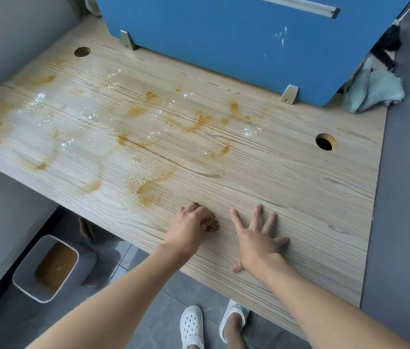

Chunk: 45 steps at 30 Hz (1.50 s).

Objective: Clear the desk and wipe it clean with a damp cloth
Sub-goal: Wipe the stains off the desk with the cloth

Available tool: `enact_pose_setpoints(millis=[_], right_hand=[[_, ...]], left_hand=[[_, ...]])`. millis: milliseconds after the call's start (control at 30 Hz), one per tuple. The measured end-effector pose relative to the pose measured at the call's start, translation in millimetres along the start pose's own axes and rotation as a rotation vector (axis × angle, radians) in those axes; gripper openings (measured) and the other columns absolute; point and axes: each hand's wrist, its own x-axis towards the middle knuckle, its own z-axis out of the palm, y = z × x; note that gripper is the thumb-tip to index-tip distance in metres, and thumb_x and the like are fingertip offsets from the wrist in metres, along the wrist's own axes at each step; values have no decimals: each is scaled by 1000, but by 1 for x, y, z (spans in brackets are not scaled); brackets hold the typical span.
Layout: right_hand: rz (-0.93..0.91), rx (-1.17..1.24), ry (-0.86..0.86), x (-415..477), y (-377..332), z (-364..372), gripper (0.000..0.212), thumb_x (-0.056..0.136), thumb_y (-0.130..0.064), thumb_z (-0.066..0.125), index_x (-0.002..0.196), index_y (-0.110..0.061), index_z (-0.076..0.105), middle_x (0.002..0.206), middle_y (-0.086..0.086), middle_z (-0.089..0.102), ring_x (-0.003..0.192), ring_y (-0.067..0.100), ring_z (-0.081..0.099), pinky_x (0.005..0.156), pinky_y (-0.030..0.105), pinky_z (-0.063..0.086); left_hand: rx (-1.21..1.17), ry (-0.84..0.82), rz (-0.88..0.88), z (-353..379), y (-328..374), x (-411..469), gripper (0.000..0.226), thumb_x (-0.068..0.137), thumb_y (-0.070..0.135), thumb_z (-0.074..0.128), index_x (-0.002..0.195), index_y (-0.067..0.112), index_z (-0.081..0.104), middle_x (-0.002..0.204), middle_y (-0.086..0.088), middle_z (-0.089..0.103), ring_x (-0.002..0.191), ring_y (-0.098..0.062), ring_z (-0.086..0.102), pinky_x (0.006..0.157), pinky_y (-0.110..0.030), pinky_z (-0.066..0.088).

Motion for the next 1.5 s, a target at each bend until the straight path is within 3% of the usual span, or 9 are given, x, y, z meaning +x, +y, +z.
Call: enact_pose_setpoints(millis=[100,267,500,667,867,1067,1200,1333,1500], right_hand=[[-14,52,65,7,11,-16,121,71,-61,79,155,-45,-7,164,18,-16,148,51,-6,109,73,28],[92,136,24,22,15,-25,137,67,-59,83,151,-44,-25,158,15,-37,145,53,-23,105,81,20],[94,138,3,23,13,-27,138,68,-56,84,151,-44,-25,156,17,-39,144,54,-22,104,82,19],[101,137,-7,23,11,-28,138,68,-55,84,151,-43,-26,155,19,-40,143,56,-23,104,82,19],[100,137,-21,21,12,-30,139,67,-55,84,151,-44,-26,155,19,-40,143,56,-23,105,81,20],[48,79,29,29,27,-47,128,68,-62,82,154,-45,-11,163,15,-22,147,52,-14,107,77,24],[100,119,-5,41,28,-52,137,69,-56,84,150,-47,-27,158,13,-38,144,55,-22,104,81,23],[107,118,-12,44,23,-53,138,70,-52,85,149,-47,-28,157,16,-38,144,57,-21,103,81,23],[113,115,-18,45,25,-54,140,68,-52,86,148,-48,-28,156,16,-39,144,57,-21,103,81,23]], left_hand=[[-19,43,-80,-8,1,21,26,94,5,58,117,18,63,108,0,57,94,-21,46,79,-30,40],[43,-29,-20,-7,9,15,27,97,11,56,121,22,62,114,3,57,98,-18,46,70,-27,36],[-12,49,-66,-9,-1,48,28,95,5,58,118,18,65,114,-2,61,95,-22,50,80,-33,44],[17,-26,44,-9,4,38,22,93,8,62,112,18,65,109,0,59,93,-19,46,78,-32,43],[3,17,-4,-10,7,57,23,89,0,60,108,14,66,102,-4,58,90,-25,50,76,-34,42],[-23,-7,21,-10,7,54,15,91,6,63,103,15,64,99,1,54,91,-23,48,76,-33,41],[-32,7,-3,-9,9,60,24,89,4,63,110,16,66,104,0,57,90,-21,45,81,-36,43],[-43,-25,71,-8,9,56,18,85,4,67,96,18,63,93,8,49,87,-24,49,76,-37,43],[-62,45,-14,-11,9,78,22,87,2,66,105,14,66,104,-2,59,87,-21,44,74,-34,39]])
